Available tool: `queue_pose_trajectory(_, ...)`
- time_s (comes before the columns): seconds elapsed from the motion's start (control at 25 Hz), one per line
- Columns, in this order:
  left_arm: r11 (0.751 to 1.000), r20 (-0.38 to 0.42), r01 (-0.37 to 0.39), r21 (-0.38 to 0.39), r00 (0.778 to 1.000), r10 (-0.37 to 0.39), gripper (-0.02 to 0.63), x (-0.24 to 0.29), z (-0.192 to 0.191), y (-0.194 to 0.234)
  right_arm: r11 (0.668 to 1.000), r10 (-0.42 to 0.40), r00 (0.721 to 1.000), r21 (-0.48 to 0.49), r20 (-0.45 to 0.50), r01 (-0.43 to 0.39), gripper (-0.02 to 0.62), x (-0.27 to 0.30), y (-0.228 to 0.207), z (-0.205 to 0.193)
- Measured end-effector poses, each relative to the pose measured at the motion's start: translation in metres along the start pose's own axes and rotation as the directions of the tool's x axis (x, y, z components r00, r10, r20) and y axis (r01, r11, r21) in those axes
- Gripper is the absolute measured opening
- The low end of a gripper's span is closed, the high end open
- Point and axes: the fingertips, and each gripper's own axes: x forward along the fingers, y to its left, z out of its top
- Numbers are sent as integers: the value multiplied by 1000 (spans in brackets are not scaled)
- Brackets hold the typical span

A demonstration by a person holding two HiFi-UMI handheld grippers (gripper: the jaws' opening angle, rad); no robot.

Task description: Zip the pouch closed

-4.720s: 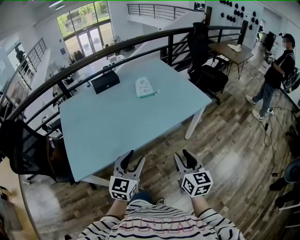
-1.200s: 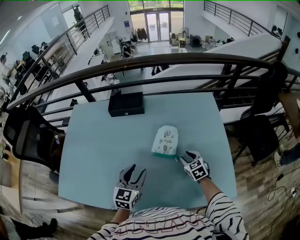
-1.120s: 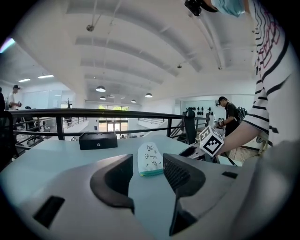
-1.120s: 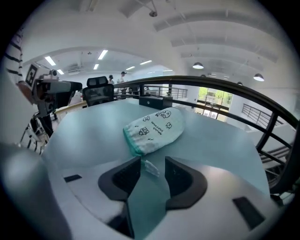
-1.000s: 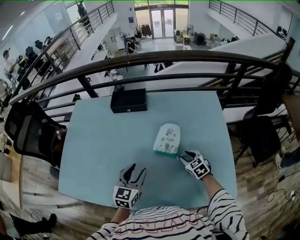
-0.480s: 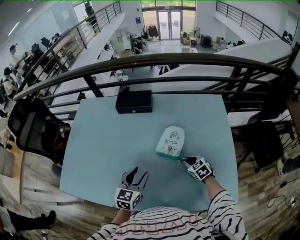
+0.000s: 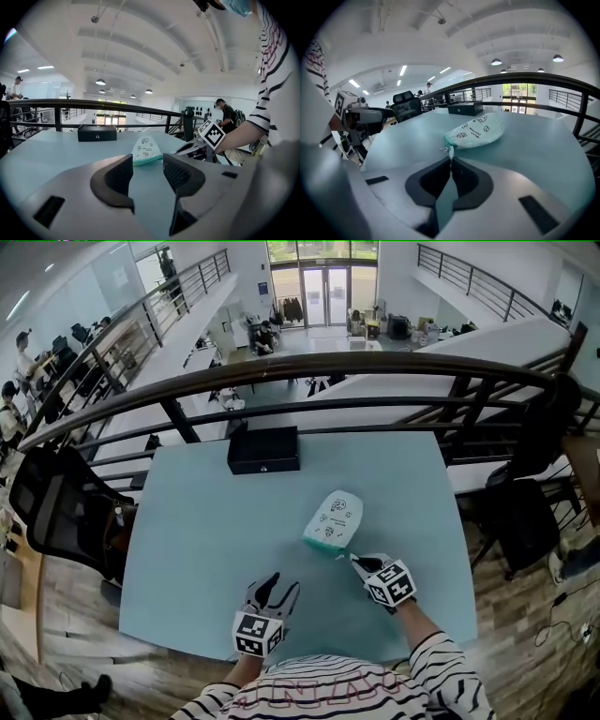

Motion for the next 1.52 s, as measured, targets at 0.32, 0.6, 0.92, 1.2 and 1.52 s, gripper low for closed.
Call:
queue_pose_trajectory(0.32, 995, -24, 86, 40, 996, -85, 181, 5, -6, 2, 991, -8, 999, 137, 33, 3, 35, -8, 33, 26)
queue_pose_trajectory(0.6, 979, -79, 185, 85, 981, -178, 182, 10, -16, 5, 976, -25, 998, 216, 59, 12, 35, -14, 69, 41)
queue_pose_trajectory(0.92, 942, -129, 327, 74, 940, -316, 226, 18, -29, -19, 969, -50, 993, 245, 104, 23, 35, -25, 102, 50)
queue_pose_trajectory(1.2, 908, -142, 414, 63, 904, -403, 246, 17, -32, -36, 968, -79, 988, 246, 130, 45, 35, -37, 120, 54)
queue_pose_trajectory(1.52, 864, -113, 503, 9, 859, -499, 255, 19, -31, -50, 971, -70, 988, 236, 137, 36, 35, -40, 142, 53)
